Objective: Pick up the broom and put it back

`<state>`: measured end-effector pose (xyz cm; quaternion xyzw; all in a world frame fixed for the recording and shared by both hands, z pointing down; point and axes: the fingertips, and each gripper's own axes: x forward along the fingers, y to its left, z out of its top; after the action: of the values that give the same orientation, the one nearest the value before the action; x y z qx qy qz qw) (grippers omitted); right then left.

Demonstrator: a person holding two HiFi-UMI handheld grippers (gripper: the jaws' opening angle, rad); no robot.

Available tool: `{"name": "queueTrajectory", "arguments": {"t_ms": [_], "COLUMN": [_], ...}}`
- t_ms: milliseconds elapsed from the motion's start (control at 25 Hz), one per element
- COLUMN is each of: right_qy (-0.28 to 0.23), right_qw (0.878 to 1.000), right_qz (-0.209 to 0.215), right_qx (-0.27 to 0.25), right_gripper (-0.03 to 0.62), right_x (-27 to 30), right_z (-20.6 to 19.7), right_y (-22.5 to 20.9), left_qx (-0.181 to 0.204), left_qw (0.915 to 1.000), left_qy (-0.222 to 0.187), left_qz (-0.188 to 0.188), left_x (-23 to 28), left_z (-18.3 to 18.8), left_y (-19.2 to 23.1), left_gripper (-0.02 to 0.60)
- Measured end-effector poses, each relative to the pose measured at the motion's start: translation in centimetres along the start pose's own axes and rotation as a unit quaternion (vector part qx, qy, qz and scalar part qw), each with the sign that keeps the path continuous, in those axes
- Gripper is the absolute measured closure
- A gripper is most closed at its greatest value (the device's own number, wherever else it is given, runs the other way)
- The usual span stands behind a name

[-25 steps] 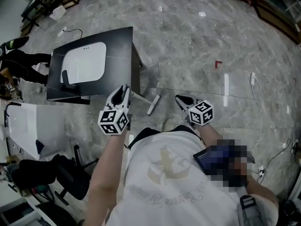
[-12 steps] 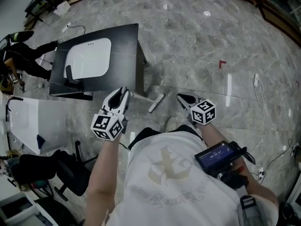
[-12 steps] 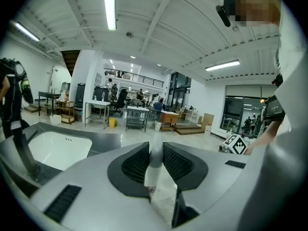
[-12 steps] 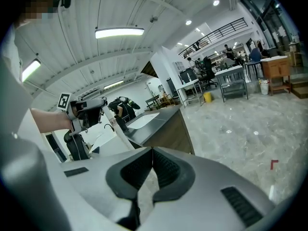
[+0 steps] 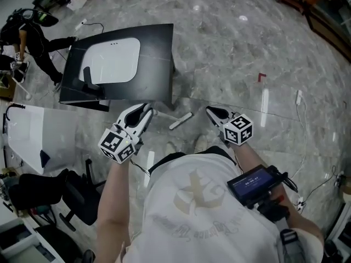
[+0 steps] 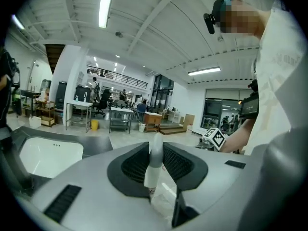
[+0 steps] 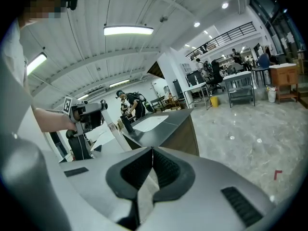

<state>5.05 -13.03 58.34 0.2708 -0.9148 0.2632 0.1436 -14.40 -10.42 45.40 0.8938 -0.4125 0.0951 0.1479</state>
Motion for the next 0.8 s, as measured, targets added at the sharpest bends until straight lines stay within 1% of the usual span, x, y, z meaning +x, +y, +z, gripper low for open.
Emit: {"name": "queueTrajectory", "arguments": {"t_ms": [200,320,440,600,800], "right_qy": [-0.007,-0.01,-0.023,-0.049,-0.053], "right_qw": [1.0,0.999,0.999,0.998,0.996], "right_qz": [0.01,0.015,0.023,0.044,0.059], "right_qx": [-0.02,-0.029,-0.025,-0.022,-0.042], "right_gripper": [0.576,0.576,0.576,0.576,0.576], "right_x": [1.7,2.4,2.9,4.2,4.3], "right_z": [1.4,2.2,3.2,5.5,6.2], "right_y": [2.9,4.4,5.9,8.1,10.7], "left_qx": [0.016,0.026,0.035,0.052,0.051], "left_qw": [0.9983,0.9963,0.9937,0.9916,0.9915], "left_qy": [0.004,0.008,0.016,0.03,0.035], "left_qz": [-0.056,-0.082,-0.106,-0.115,-0.114], "left_x": [-2.2,-3.3,-4.5,-6.1,-7.6], "left_z": [0.0,-0.2,-0.8,-1.0,-2.2], "left_y": [0.3,0.6,0.7,1.4,1.4], "left_gripper": [0.486,0.486,0.486,0.486,0.486]}}
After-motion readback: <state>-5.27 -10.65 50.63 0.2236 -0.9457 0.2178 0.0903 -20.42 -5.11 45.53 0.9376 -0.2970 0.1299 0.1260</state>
